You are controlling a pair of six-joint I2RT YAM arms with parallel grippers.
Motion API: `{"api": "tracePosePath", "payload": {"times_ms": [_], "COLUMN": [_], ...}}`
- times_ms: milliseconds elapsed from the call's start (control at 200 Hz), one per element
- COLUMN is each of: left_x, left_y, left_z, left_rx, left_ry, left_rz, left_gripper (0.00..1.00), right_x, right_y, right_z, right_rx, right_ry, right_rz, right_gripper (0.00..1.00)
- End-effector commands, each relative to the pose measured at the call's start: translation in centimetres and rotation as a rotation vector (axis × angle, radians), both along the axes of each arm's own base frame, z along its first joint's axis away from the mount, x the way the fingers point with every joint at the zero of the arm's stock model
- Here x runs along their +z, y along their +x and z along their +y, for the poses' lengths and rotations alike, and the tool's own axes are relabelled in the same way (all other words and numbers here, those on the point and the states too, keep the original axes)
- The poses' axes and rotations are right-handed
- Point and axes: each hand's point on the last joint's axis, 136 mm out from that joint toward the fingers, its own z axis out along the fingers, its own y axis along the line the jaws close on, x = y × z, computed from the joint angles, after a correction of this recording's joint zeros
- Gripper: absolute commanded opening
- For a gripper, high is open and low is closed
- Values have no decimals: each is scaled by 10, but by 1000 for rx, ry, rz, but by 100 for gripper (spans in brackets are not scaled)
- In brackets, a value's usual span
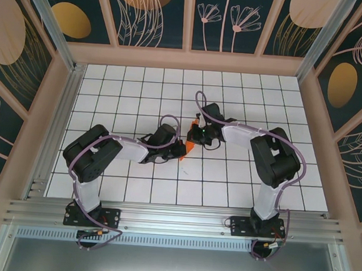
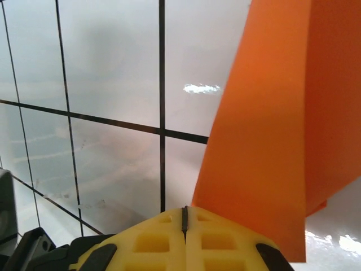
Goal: Fold a paper plane with a square sheet of paper (pick it up from the middle)
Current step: Fold the wing for the fifth time at the center of the table.
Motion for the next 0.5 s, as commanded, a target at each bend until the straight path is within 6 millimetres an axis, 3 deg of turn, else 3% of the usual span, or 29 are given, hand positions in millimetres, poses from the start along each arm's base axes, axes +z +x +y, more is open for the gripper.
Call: {"api": "tracePosePath", "payload": {"times_ms": [0,495], "left_x": [-42,-51], "left_y": [-22,-29], "left_z": [22,25], "left_rx": [-16,-24], "left_ry": [152,148], "left_rz": [92,107], "left_gripper": [0,0], "right_x": [4,-22], "right_y": [6,2], "right_z": [2,15], "right_rx": [-27,4], "right_ry": [7,-2], "right_rz": [6,65], "right_gripper": [1,1]}}
